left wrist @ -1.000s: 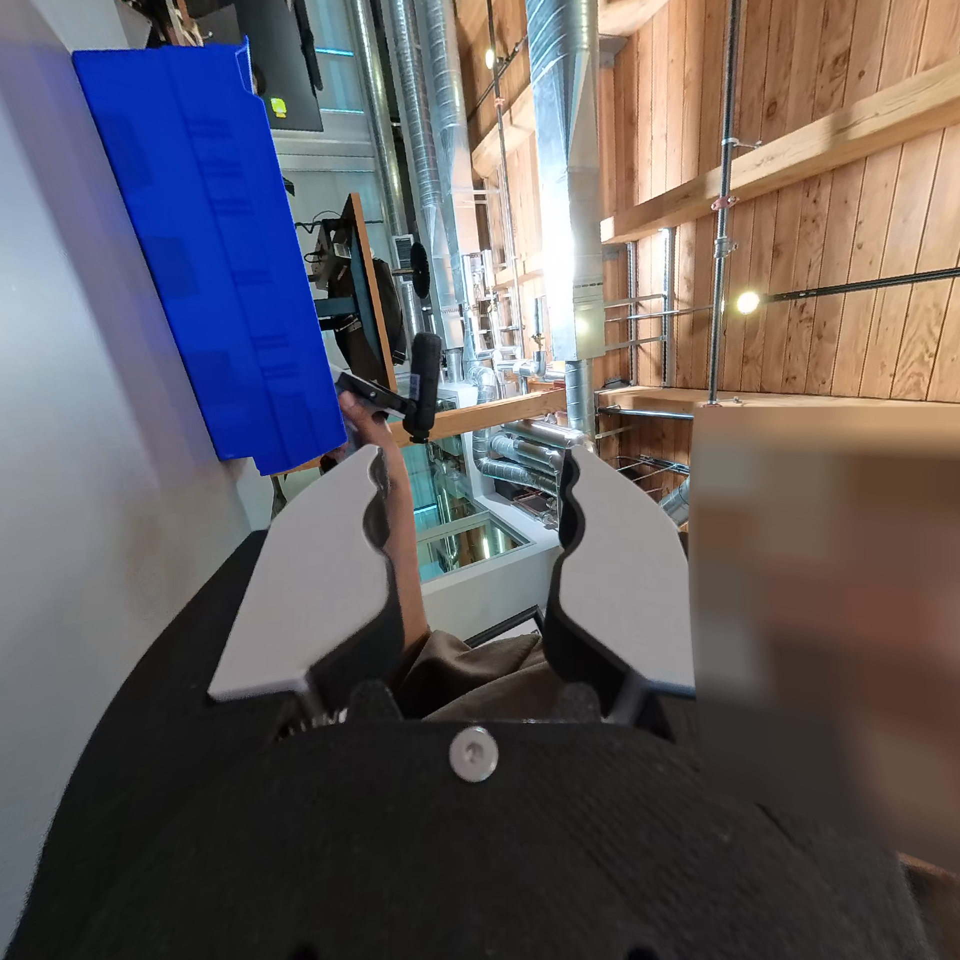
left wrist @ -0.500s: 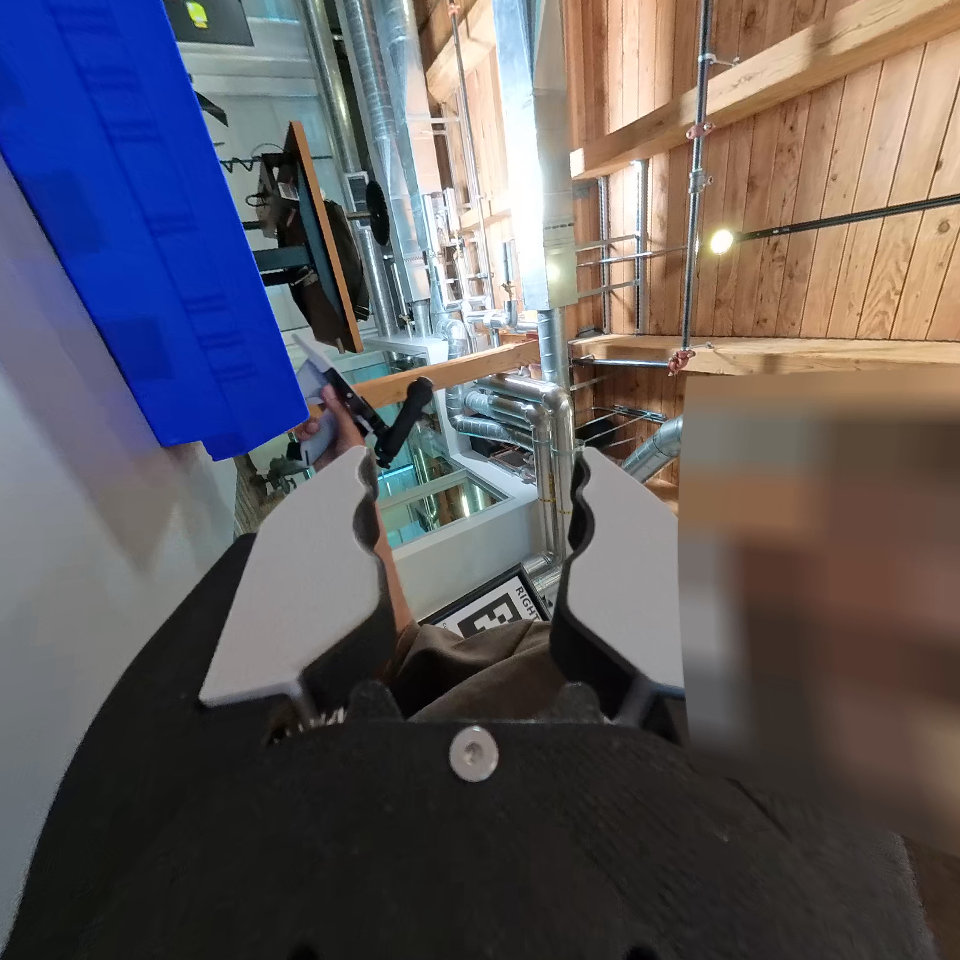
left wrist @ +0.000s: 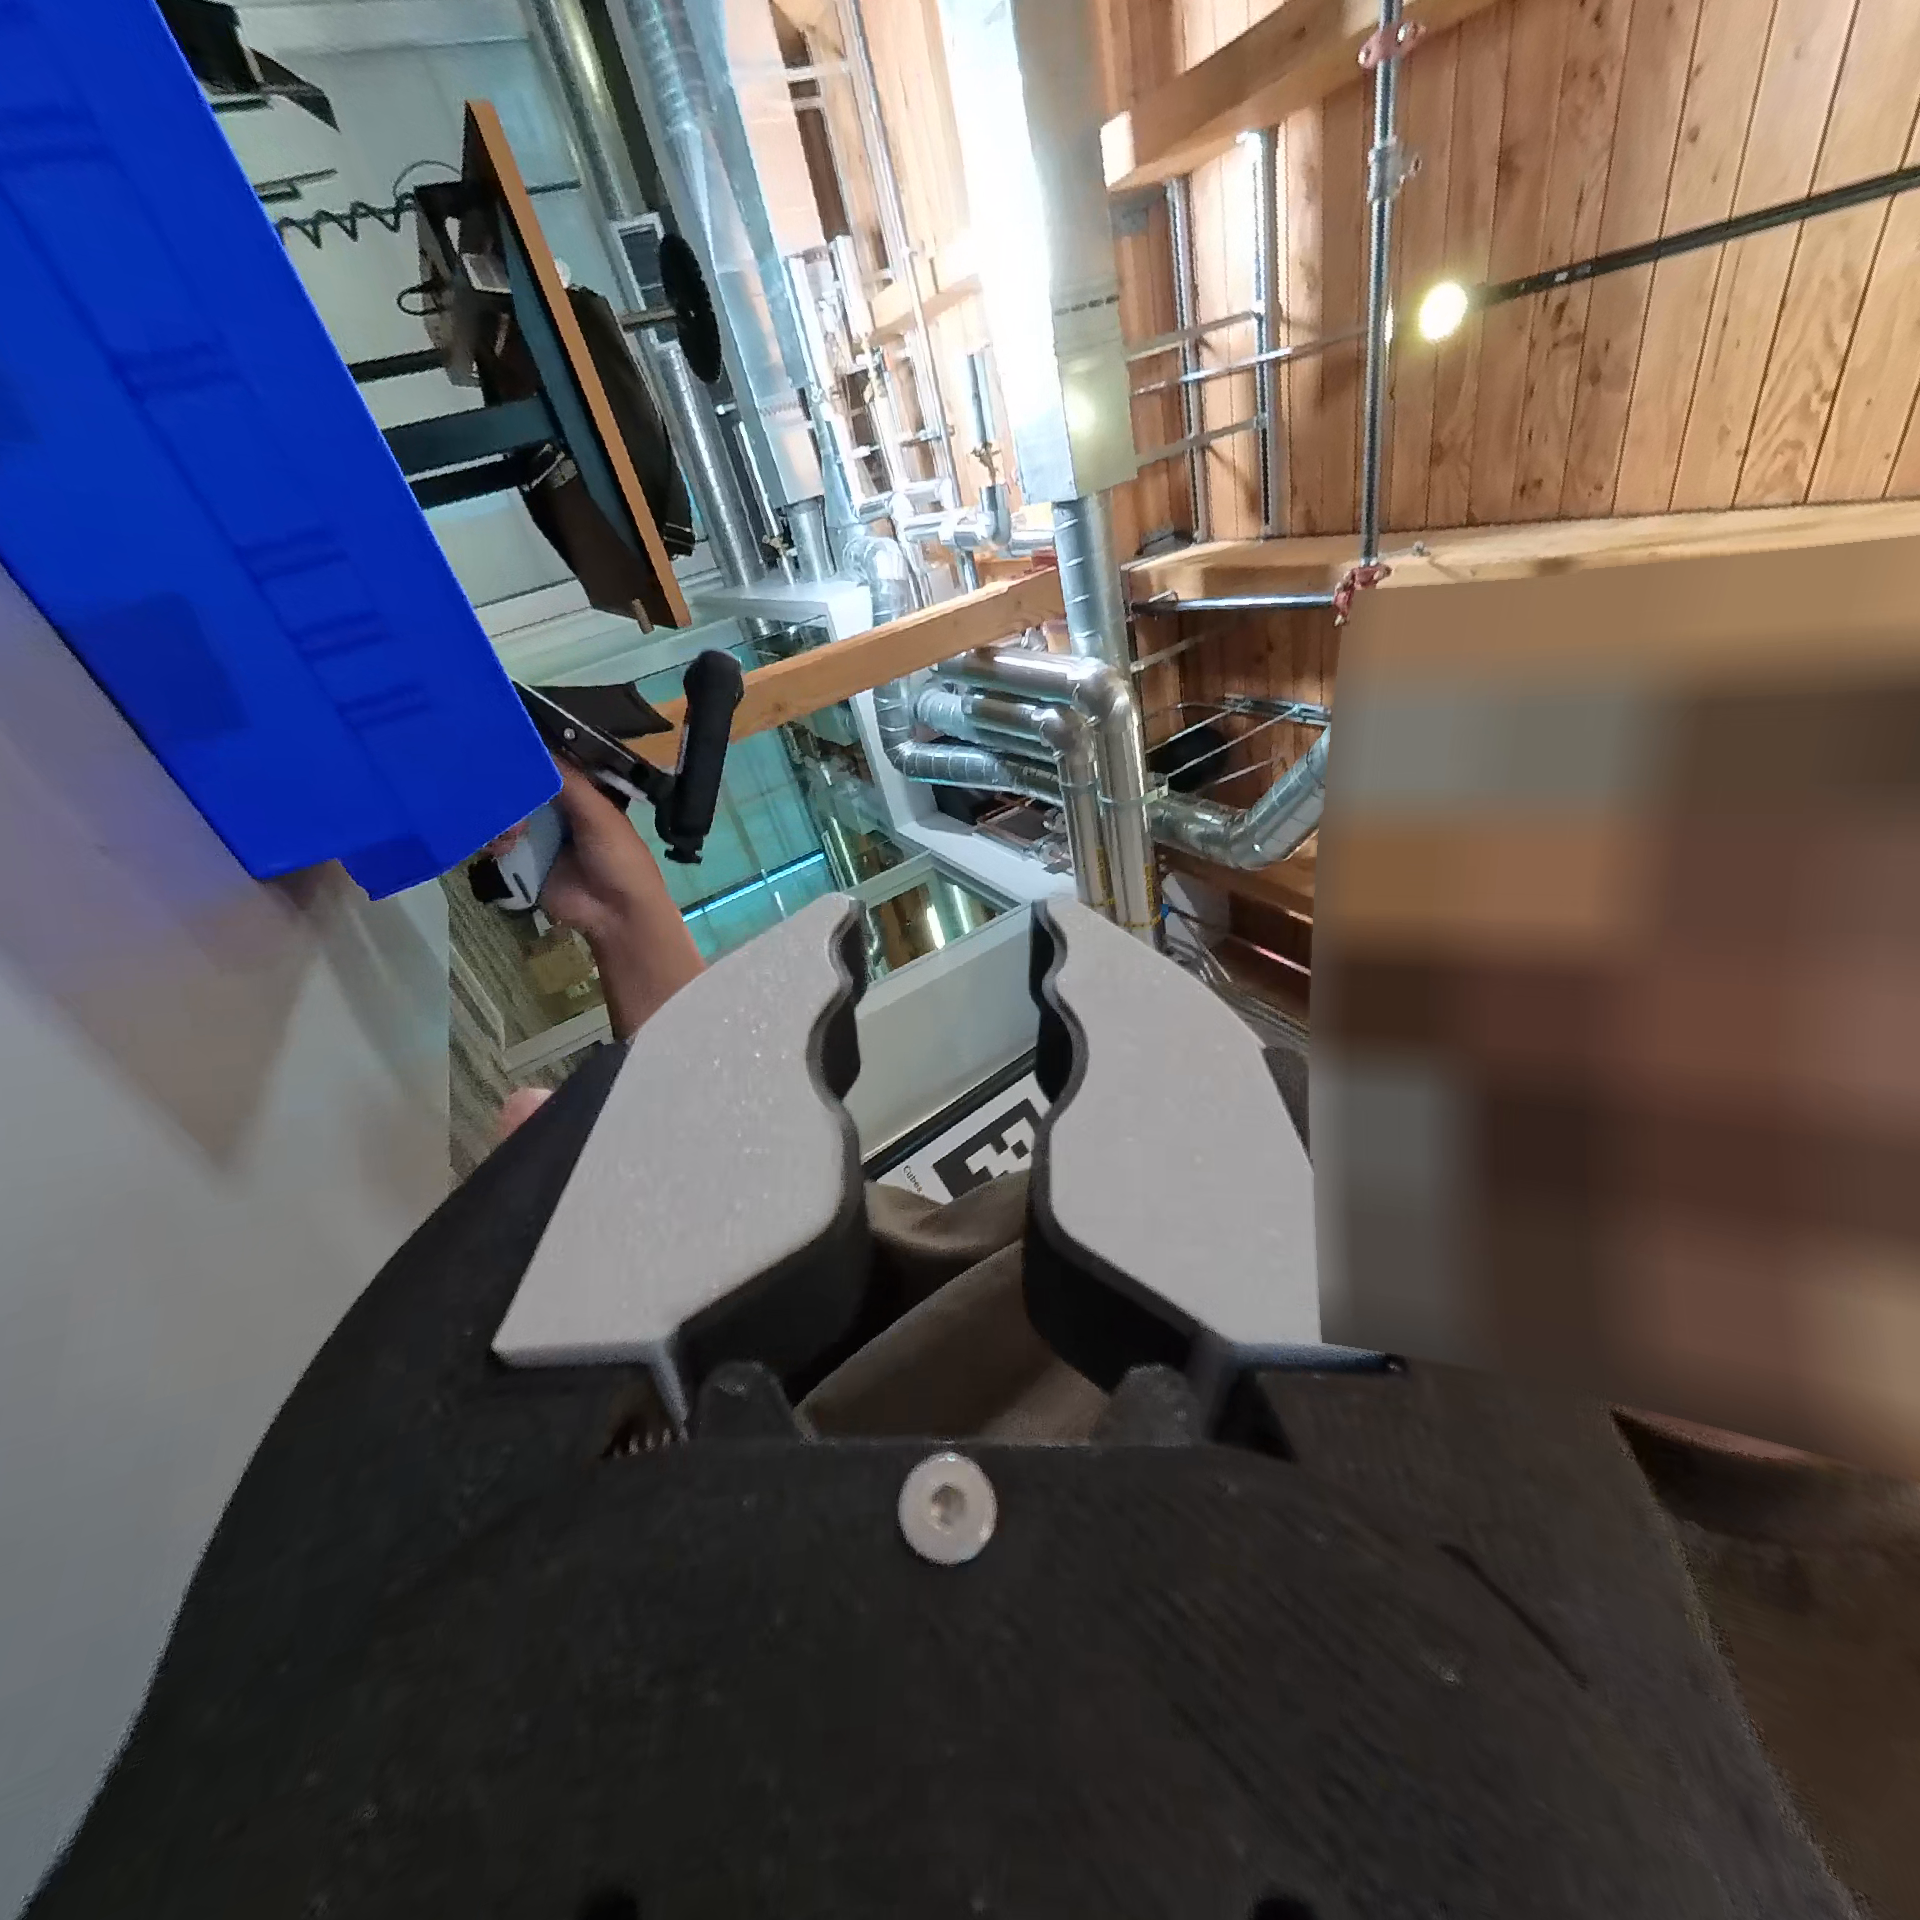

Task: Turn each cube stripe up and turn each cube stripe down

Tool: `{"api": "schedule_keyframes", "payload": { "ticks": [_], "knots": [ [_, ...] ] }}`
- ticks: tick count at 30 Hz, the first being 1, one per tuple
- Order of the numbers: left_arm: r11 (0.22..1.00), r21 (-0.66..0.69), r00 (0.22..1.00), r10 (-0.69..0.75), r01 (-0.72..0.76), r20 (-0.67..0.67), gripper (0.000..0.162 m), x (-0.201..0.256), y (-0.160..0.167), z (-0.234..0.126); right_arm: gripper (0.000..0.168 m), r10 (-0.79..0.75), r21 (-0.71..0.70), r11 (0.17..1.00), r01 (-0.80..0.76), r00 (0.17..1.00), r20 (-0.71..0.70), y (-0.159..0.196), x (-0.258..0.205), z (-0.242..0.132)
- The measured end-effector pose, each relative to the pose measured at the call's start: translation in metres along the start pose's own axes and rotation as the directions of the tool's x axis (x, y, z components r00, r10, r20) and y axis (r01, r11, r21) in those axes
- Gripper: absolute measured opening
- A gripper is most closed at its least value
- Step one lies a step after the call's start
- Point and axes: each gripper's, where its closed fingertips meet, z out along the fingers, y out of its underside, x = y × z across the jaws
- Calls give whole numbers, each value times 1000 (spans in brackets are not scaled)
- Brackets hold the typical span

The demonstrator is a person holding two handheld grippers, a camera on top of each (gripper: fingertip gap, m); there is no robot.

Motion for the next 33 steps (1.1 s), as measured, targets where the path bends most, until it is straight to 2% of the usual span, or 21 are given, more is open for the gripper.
{"api": "schedule_keyframes", "payload": {
  "ticks": [1,5,9,12,15,18,23,28,30,33],
  "knots": [
    [1000,-8,1000,5,-5,-1,27,0,2,0,74,-3,-9,1000,3,1000,3,0,0,2],
    [999,-47,999,-19,18,-36,15,4,11,2,47,7,6,1000,-8,997,79,-1,-9,9],
    [998,-48,999,-35,33,-41,16,3,14,0,20,-42,-5,999,43,989,145,2,-20,19],
    [998,-44,998,-49,47,-48,17,3,14,-1,14,-35,12,999,34,984,176,0,-24,20],
    [998,-42,998,-48,46,-51,18,4,14,-2,6,89,5,996,-94,961,263,0,-29,19],
    [999,-44,999,-19,18,-32,21,4,14,-2,5,76,34,996,-87,967,244,-1,-30,18],
    [998,-47,999,39,-40,-13,41,9,12,-1,6,170,55,980,-189,953,249,-4,-32,16],
    [994,-41,995,97,-98,-26,65,31,2,-1,8,190,108,967,-229,938,289,-21,-39,4],
    [982,-49,983,185,-185,0,89,45,-5,-3,9,213,104,961,-256,925,314,-24,-46,1],
    [923,-62,916,385,-380,114,105,64,-19,-15,9,202,90,966,-243,923,328,-23,-57,0]
  ]
}}
